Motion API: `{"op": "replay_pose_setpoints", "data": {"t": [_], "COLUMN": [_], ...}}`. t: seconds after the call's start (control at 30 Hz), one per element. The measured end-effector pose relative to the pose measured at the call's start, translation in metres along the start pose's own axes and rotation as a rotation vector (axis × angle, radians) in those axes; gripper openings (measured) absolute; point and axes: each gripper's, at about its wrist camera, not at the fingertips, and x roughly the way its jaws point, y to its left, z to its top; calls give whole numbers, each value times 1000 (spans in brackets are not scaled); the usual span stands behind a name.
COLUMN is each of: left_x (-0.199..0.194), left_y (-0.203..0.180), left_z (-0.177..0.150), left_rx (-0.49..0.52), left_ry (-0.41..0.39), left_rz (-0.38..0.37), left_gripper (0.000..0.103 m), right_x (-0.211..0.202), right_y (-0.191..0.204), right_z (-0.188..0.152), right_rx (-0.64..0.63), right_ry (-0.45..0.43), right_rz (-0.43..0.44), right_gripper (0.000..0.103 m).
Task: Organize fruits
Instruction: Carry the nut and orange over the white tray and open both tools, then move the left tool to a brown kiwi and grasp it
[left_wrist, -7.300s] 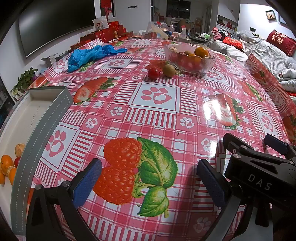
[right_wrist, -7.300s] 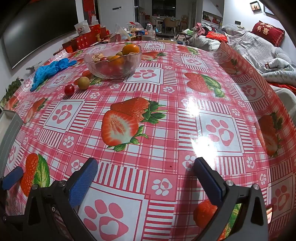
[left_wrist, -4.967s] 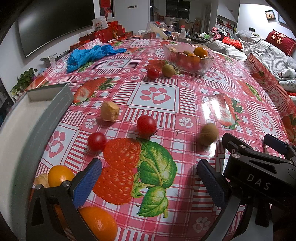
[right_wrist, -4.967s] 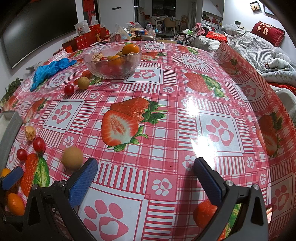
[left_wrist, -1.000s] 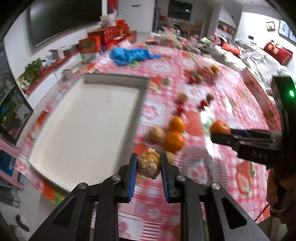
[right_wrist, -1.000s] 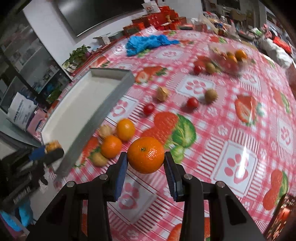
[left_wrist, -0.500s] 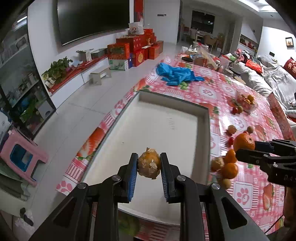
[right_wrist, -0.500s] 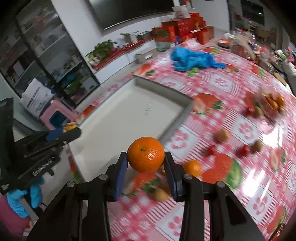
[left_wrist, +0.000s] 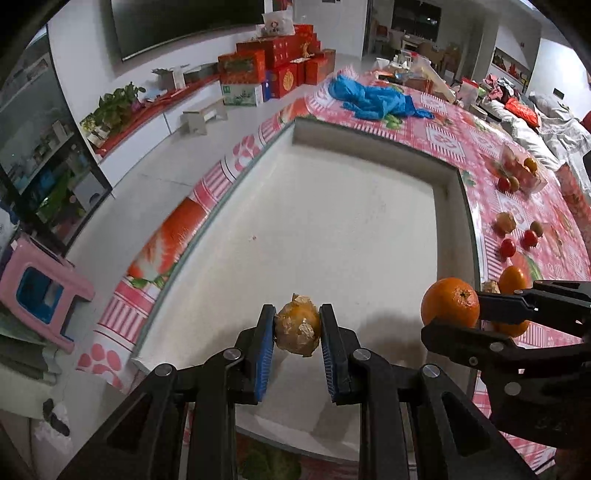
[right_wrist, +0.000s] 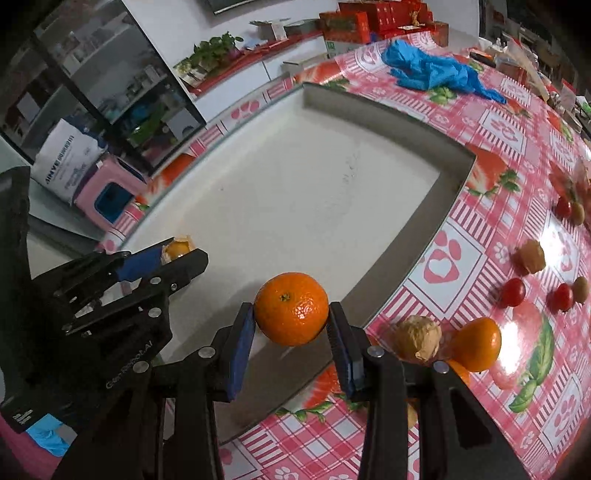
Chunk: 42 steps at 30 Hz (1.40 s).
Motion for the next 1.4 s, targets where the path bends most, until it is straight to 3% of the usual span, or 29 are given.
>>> {"op": "replay_pose_setpoints", "data": {"t": [0.27,0.43,0.47,0.5,0.53,0.57,0.77,0.83,0.93,1.13,1.4], "left_x": [3,6,7,7,4,-2,-8,-10,-14,-26,-41], "left_y": [-11,-10,-9,-8,-7,-6,-20,-26,-36,-62,-120], "left_z": [-4,-3,-3,-3,-4,-5,-3,-2,-1,0,-14], "left_rx": [46,53,49,41,30,22,67,75,85,118,222], "left_ry": [-10,9,16,12,-9,-47,-53,-57,-62,-87,-91], "left_rz": [23,50,58,74,99,113,117,122,107,94,6], "left_gripper": [25,29,52,87,96,99,99,99,99,99,99], "right_x": [-3,-12,-15,-18,-21,-24,-39,-45,-57,-74,-85], "right_y": [2,4,2,0,-2,-3,-20,-29,-54,-115,-180], "right_z": [1,1,1,1,1,1,-4,-8,-19,-46,-103], "right_rx": [-25,-38,-34,-28,-22,-17,24,50,118,292,448], "right_ry": [-14,-44,-53,-59,-67,-78,-110,-131,-165,-190,-180], "right_rz": [-14,-42,-44,-41,-38,-39,-42,-65,-85,-134,-228], "right_gripper": [45,63,64,74,81,81,85,96,103,103,103]}}
